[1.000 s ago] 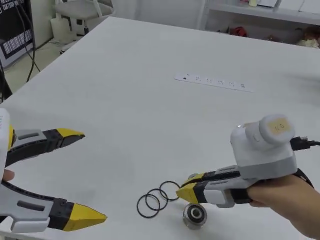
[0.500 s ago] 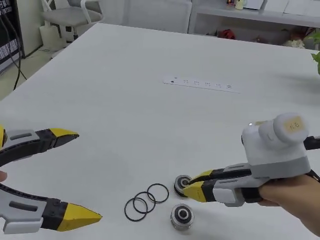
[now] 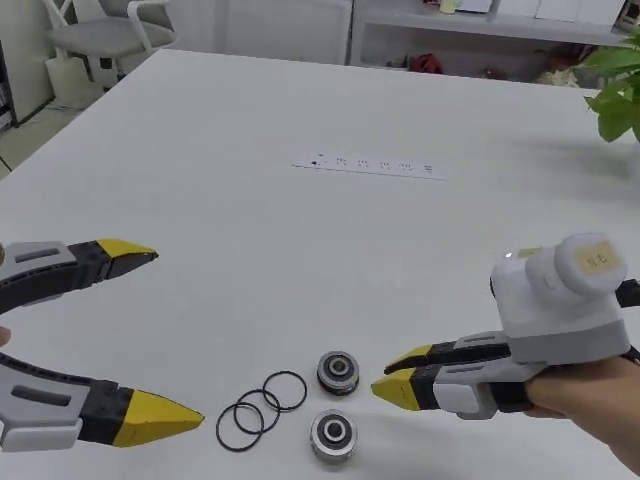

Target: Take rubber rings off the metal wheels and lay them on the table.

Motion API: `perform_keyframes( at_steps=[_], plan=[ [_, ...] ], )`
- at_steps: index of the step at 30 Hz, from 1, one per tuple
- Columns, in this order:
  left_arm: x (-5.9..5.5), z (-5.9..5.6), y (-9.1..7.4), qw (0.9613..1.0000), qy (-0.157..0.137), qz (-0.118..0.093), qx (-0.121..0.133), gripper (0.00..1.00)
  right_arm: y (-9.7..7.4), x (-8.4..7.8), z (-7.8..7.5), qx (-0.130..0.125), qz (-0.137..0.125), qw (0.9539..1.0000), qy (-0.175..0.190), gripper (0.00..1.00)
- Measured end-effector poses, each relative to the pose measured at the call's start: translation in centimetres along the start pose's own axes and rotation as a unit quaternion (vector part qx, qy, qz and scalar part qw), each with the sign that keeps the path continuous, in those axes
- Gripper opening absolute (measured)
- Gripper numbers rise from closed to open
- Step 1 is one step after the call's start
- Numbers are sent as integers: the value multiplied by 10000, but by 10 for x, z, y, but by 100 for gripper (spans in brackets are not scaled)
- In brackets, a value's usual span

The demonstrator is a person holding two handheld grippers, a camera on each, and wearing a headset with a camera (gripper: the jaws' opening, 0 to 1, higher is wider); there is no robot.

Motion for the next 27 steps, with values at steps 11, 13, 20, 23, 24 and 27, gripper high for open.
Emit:
perform_keyframes(
  at_steps=[11, 13, 20, 23, 24, 27],
  plan=[
    [13, 2, 23, 9994, 169, -17, -301, 94, -12, -14, -9, -173, -82, 9996, 216, 14],
    [15, 2, 27, 9992, 200, -25, -350, 94, -14, -15, -9, -184, -112, 9995, 245, 15],
    [18, 4, 41, 9982, 314, -63, -501, 92, -18, -18, -11, -247, -215, 9990, 299, 16],
    [18, 4, 46, 9978, 334, -70, -562, 90, -18, -19, -12, -258, -257, 9988, 322, 16],
    [18, 4, 49, 9976, 351, -70, -592, 90, -17, -19, -12, -246, -276, 9988, 332, 16],
    [18, 3, 55, 9968, 433, -29, -671, 88, -15, -19, -12, -197, -320, 9988, 326, 17]
  ],
)
Point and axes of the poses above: the centre of the closed fingertips' face, and the gripper's own axes: y roughly forward along the fingers, z roughly to its left, x roughly out of its top, the point moved 9 cm from there along -y, roughly backward along the fingers, and after that the axes turned 4 degrees about -y, right-handed, at the moved point
